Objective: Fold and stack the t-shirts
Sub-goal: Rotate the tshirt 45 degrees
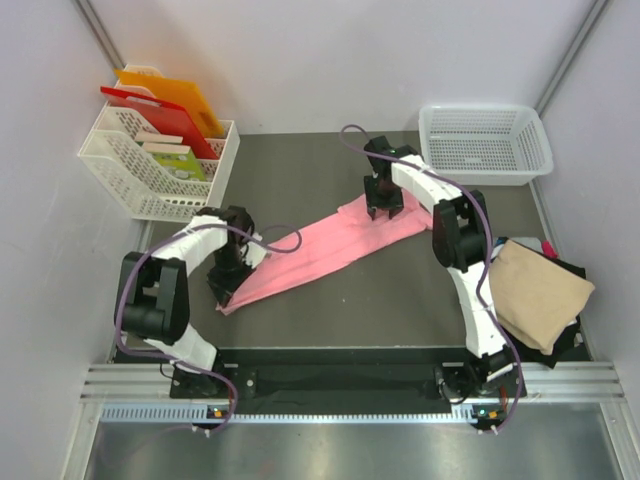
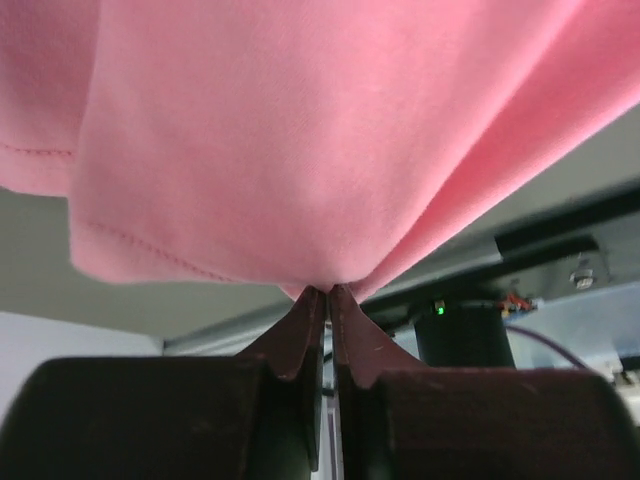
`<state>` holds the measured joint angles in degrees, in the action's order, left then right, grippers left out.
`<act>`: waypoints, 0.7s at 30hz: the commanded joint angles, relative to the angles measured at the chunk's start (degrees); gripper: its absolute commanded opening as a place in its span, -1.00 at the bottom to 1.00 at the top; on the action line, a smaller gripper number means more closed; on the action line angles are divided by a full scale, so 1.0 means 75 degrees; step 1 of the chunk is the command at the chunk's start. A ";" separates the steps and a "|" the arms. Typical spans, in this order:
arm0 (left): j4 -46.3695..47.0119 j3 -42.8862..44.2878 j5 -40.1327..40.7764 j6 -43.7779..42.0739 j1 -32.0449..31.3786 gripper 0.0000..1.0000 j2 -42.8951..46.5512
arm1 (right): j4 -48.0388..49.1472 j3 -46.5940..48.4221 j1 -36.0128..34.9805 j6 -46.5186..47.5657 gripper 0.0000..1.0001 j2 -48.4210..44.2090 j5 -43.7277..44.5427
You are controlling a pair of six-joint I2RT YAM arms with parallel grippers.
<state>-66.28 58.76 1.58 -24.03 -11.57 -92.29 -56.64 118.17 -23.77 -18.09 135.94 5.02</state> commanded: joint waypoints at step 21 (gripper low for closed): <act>-0.0363 0.2700 -0.0106 0.0169 -0.0763 -0.32 -0.1790 | -0.0299 0.0721 0.0158 -0.0248 0.01 -0.0392 -0.0130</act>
<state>-73.03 78.61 2.39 -25.08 -13.47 -99.53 -58.57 120.88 -23.07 -18.48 137.32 3.57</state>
